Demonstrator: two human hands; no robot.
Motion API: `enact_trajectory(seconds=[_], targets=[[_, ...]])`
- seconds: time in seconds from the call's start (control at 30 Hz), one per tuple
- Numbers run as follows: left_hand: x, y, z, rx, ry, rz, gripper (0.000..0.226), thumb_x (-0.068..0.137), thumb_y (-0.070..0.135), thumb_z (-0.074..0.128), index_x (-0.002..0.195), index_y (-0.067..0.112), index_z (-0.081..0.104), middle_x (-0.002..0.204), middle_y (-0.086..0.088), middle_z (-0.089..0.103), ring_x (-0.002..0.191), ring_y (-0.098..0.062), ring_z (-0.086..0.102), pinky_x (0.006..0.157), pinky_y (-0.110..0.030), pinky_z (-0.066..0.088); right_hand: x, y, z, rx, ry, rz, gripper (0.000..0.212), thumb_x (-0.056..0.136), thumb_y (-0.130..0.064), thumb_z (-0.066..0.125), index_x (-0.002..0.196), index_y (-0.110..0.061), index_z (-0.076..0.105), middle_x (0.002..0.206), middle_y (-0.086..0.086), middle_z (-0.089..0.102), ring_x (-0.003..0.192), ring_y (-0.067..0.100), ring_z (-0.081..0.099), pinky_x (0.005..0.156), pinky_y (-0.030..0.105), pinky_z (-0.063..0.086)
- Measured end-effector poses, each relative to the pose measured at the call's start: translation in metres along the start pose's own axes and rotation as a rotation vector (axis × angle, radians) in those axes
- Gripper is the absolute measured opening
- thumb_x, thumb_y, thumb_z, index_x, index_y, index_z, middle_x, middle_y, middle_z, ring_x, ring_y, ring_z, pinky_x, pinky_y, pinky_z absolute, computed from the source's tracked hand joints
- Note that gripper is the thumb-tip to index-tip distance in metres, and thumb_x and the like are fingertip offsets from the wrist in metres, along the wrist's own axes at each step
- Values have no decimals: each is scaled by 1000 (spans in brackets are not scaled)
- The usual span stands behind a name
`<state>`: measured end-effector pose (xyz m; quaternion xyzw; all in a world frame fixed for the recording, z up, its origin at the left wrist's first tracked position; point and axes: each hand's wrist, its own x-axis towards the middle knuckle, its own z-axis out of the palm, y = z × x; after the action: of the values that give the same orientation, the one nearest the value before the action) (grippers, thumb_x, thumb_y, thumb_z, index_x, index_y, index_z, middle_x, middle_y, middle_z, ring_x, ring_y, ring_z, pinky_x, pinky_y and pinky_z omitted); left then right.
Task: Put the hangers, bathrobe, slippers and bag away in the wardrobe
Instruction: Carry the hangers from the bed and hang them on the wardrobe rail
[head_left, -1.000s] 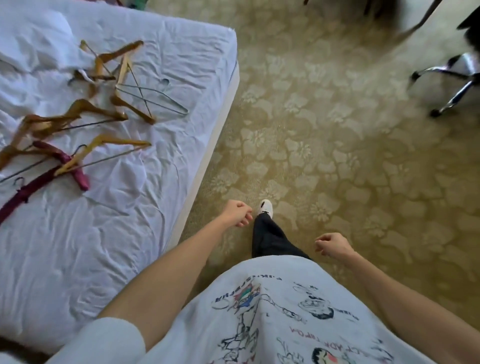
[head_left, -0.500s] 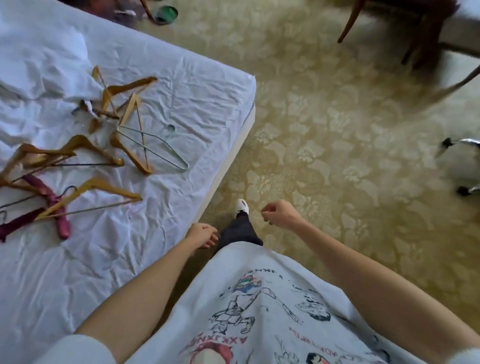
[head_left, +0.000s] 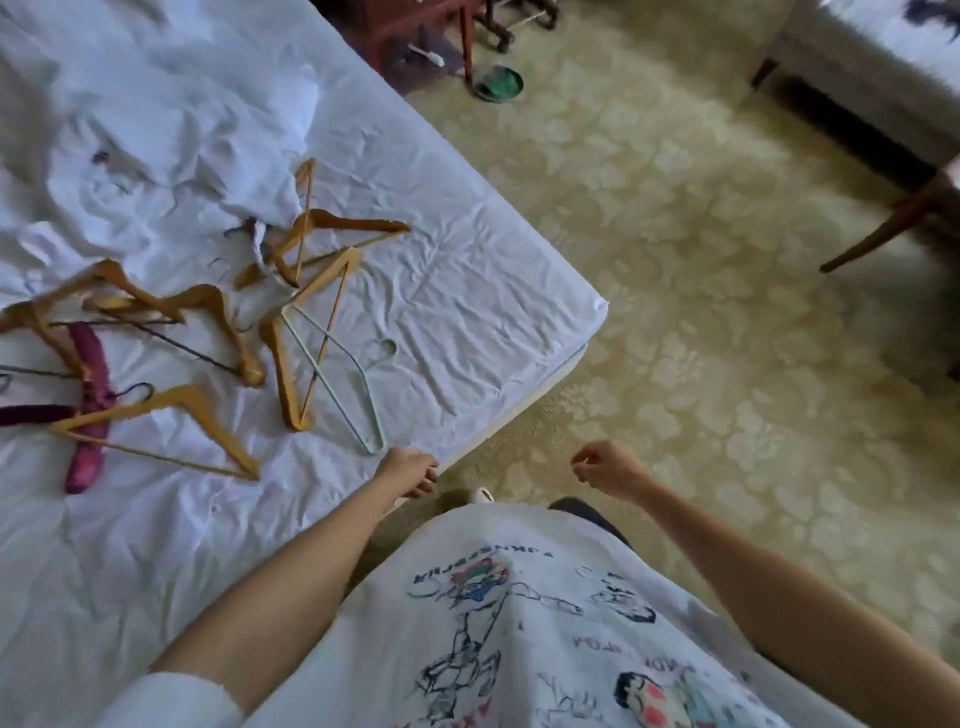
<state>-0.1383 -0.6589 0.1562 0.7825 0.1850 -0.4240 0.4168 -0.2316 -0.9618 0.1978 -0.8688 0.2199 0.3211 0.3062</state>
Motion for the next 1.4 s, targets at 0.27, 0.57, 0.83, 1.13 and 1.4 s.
enact_trajectory(seconds=[0.27,0.57,0.83,1.13,1.4], targets=[[35,116,0,-203,95,18,22,99,21,54,102,4,68,87,-8,72,69,-19,65,59,-25,53,147,-6,-98,-221,-151,-26,16,84,-17,66,71,-27,65,77,3,69,81,28,68,78,42,56],[65,172,-23,-473,375,-199,20,92,19,59,91,4,73,81,-8,74,55,-13,64,53,-24,51,252,-173,-178,-312,-321,-346,20,84,-13,60,74,-20,75,64,-6,73,70,17,69,75,31,57],[85,176,-45,-672,557,-297,17,94,17,58,87,10,72,80,-6,75,60,-14,66,51,-22,51,303,-287,-162,-432,-493,-537,14,80,-12,62,75,-14,76,72,0,74,72,15,69,71,28,55],[173,111,-76,-631,605,-373,26,90,23,51,84,10,72,84,-9,76,74,-21,72,73,-34,62,385,-371,-51,-502,-497,-637,12,83,-18,68,74,-14,75,76,6,75,78,24,72,78,38,59],[274,43,-53,-285,687,-458,42,87,26,69,125,16,55,129,-7,55,122,-28,52,94,-40,47,443,-393,69,-521,-483,-669,18,87,-17,65,99,-14,78,94,8,78,92,18,71,84,29,56]])
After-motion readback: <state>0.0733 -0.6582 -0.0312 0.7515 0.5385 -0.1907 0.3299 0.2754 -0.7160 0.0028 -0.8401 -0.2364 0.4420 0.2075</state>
